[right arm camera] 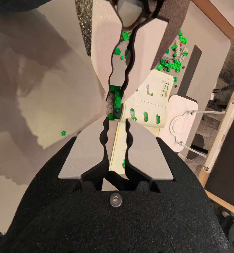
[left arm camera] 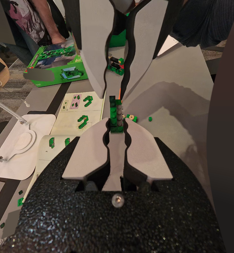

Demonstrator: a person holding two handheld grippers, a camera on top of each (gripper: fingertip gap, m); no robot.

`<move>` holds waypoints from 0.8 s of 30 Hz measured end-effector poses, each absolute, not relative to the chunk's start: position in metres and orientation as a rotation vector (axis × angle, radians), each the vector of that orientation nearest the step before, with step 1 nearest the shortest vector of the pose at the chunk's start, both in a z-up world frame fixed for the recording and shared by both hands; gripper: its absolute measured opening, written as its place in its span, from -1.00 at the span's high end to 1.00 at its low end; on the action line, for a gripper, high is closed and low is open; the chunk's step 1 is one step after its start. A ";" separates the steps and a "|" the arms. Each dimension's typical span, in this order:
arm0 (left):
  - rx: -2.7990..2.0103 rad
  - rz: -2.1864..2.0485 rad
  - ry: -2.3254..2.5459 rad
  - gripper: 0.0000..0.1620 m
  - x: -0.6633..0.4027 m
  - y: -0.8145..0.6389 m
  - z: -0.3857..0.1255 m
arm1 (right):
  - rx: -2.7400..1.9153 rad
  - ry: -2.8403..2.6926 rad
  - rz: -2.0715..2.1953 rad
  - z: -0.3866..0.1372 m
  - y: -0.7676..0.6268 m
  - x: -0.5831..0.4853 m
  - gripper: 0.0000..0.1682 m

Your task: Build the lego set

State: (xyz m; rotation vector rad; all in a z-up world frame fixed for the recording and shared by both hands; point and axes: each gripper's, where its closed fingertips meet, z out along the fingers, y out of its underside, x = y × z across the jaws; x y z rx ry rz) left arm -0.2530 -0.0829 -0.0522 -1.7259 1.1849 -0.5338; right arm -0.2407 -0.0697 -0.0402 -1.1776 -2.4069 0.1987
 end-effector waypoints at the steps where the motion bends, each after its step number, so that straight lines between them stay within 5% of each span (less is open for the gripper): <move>1: -1.725 -0.538 1.180 0.79 -0.254 -0.083 -0.052 | -1.171 -2.379 0.201 -0.037 -0.068 -0.240 0.68; 3: -1.723 -0.546 1.168 0.80 -0.255 -0.083 -0.050 | -1.101 -2.288 0.215 -0.030 -0.065 -0.242 0.44; 12: -1.697 -0.598 1.140 0.80 -0.257 -0.087 -0.043 | -0.354 -1.735 -0.359 -0.028 -0.053 -0.244 0.19; 24: -1.713 -0.606 1.159 0.80 -0.254 -0.088 -0.047 | -0.225 -1.557 -0.626 -0.029 -0.061 -0.258 0.75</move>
